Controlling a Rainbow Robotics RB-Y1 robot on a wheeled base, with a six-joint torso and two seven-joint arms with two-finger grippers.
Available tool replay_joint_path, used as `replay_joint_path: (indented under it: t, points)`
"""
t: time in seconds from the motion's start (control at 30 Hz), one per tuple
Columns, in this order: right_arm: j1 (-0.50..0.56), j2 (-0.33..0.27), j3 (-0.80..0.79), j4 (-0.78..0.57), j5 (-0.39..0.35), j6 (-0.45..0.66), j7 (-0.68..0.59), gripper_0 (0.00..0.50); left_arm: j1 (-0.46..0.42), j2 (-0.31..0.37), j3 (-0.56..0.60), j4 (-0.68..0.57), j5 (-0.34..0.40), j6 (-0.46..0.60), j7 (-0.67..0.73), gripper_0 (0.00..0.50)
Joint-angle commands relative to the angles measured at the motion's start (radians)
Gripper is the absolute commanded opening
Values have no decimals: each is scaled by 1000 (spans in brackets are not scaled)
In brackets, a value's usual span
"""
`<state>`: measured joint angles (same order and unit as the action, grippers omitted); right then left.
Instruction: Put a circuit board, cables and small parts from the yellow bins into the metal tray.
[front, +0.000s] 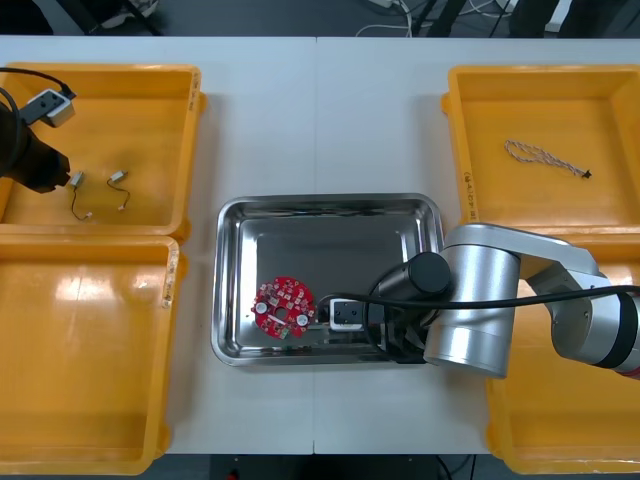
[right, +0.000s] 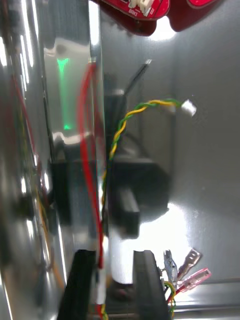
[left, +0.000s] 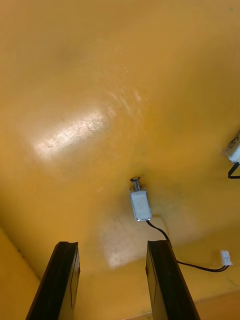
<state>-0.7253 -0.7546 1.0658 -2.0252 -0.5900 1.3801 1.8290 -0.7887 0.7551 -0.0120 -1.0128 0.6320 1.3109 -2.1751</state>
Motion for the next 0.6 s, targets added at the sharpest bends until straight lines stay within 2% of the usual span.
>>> replay_joint_path:
  t: [0.03, 0.3, 0.47, 0.6]
  points:
    - [-32, -20, -13, -26, 12, 8, 21, 500, -49, 7, -43, 26, 8, -70, 21, 392]
    - [-32, -6, -41, -27, 12, 45, 26, 500, -49, -14, -52, 50, 12, -105, 24, 393]
    - [-32, 20, -106, -63, 10, 160, 26, 500, -49, -30, -52, 59, 17, -131, 29, 393]
    - [-31, 38, -184, -82, -27, 247, 23, 500, -49, -36, -52, 60, 20, -137, 29, 394]
